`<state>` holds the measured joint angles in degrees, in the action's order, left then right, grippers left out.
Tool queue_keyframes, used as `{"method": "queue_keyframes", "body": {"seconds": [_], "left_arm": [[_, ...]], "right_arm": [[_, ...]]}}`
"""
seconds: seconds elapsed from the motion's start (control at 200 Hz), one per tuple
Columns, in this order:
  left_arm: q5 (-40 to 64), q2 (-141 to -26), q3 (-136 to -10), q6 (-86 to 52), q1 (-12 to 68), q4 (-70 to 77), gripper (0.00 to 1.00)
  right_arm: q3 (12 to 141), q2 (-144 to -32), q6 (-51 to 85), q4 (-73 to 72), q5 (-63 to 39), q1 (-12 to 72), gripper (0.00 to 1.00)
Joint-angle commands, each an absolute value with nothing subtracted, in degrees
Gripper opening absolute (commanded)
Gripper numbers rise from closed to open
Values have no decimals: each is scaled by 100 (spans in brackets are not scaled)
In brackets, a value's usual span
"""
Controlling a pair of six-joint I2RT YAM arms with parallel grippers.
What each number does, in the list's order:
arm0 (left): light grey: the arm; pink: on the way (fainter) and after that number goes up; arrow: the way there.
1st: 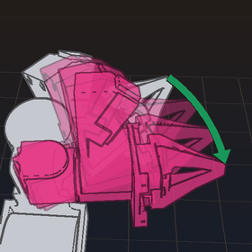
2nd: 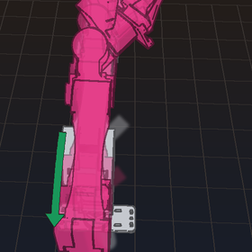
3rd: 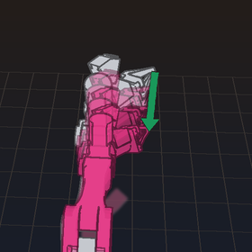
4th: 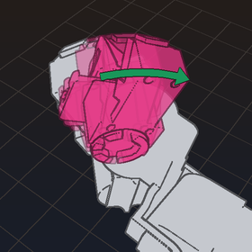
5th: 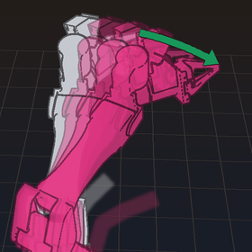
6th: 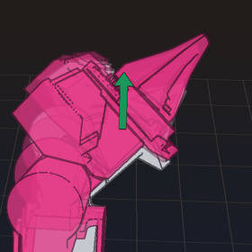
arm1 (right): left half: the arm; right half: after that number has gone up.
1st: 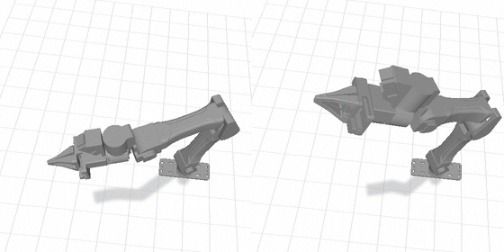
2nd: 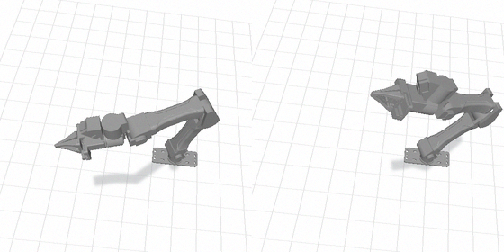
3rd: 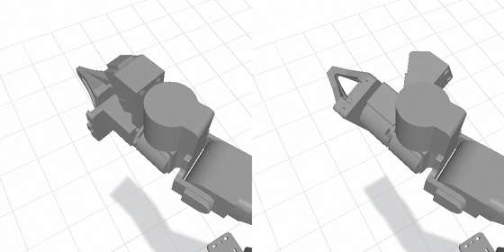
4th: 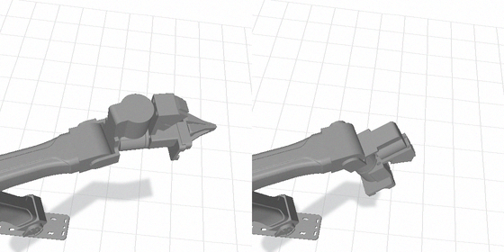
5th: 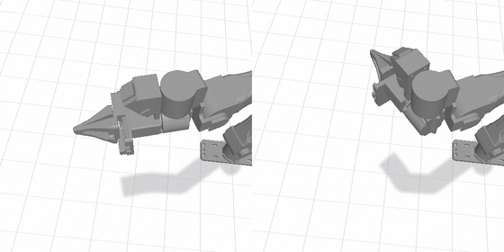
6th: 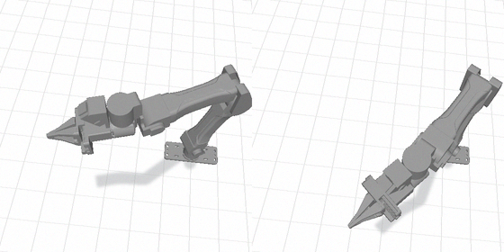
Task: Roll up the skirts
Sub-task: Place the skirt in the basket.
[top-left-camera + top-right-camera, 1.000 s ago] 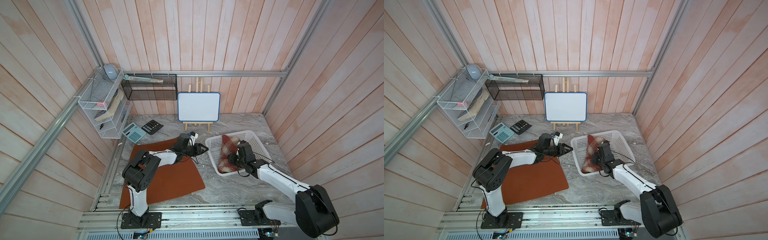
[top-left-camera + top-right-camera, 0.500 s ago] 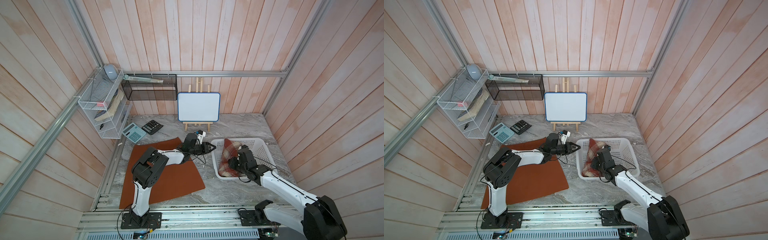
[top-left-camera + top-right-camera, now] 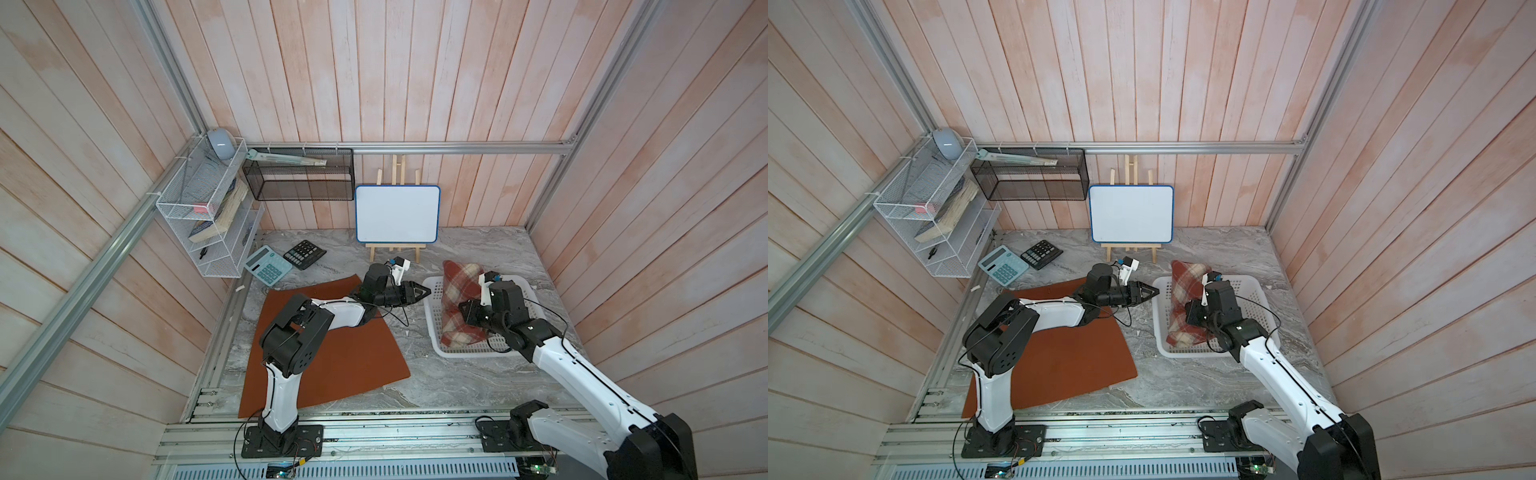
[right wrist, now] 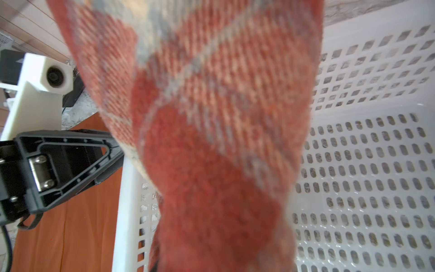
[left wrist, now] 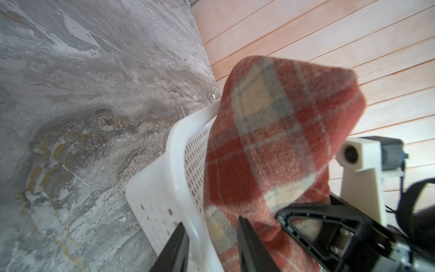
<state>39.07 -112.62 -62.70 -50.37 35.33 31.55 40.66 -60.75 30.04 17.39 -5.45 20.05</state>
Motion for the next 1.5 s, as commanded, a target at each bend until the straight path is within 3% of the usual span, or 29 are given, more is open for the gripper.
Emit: {"method": "queue_keyframes", "body": {"seconds": [0.0,0.225,0.545,0.995,1.14,1.25,1.36,1.375,1.385,1.4,1.495], "left_arm": [[4090,-10688,-5983,-4810,3481,3226,38],[4024,-10480,-5858,-4656,3474,3009,39],[3867,-11410,-6548,-4554,3518,2851,39],[3774,-11765,-7365,-4047,3442,2516,40],[3747,-11562,-7243,-4019,3215,2410,50],[3512,-11275,-6849,-4082,2968,2377,70],[3379,-10833,-6228,-4252,2723,2635,82],[3341,-10753,-6145,-4248,2698,2636,85],[3327,-10708,-6104,-4246,2681,2643,96],[3311,-10641,-6035,-4233,2652,2645,100],[3229,-10185,-5657,-4185,2575,2615,100]], "right_arm": [[4061,-6388,2714,1615,-1439,1690,0],[4013,-7245,2437,1359,-2431,1433,0],[3923,-7740,2385,1590,-2366,1415,0],[3694,-8229,2892,1449,-442,1339,0],[3651,-8610,2962,1316,-384,1271,0],[3612,-8832,2988,1152,-593,1250,0],[3651,-8967,2993,1095,-576,1248,17],[3650,-8977,2985,1095,-573,1248,20],[3655,-8981,2976,1096,-576,1248,22],[3660,-8980,2964,1103,-580,1248,24],[3630,-8852,2970,1082,-576,1261,35]]}}
